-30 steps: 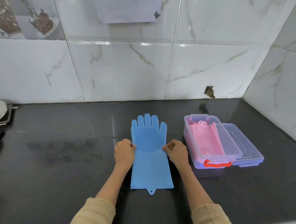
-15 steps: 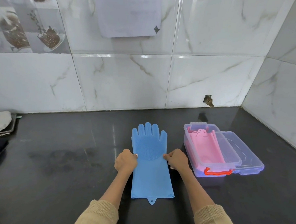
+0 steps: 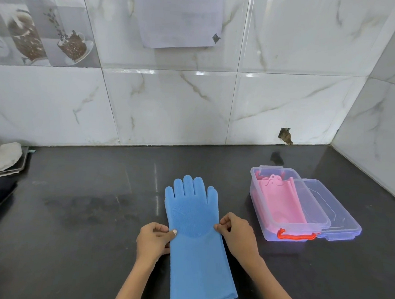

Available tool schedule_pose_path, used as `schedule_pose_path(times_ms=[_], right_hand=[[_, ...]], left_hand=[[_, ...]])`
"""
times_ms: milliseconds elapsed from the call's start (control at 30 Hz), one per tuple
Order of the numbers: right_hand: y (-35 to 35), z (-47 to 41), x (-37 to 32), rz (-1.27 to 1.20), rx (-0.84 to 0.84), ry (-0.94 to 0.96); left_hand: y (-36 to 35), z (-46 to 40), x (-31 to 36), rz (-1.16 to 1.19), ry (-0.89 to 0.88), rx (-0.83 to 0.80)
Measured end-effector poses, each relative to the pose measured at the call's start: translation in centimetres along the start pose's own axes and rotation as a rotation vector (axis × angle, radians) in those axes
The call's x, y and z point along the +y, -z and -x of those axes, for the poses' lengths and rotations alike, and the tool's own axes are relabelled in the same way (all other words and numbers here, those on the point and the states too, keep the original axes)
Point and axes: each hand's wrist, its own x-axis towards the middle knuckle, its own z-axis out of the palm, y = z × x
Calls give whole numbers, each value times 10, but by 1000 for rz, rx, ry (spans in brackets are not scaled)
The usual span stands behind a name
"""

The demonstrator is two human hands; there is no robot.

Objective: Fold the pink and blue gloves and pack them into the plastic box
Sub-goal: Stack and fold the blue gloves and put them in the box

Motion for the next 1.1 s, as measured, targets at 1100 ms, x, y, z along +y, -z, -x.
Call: schedule_pose_path(times_ms=[1100], right_hand=[[43,-31,29,790,-345,1019]], left_hand=[[37,-19,-2,-1196,-1107,-333]])
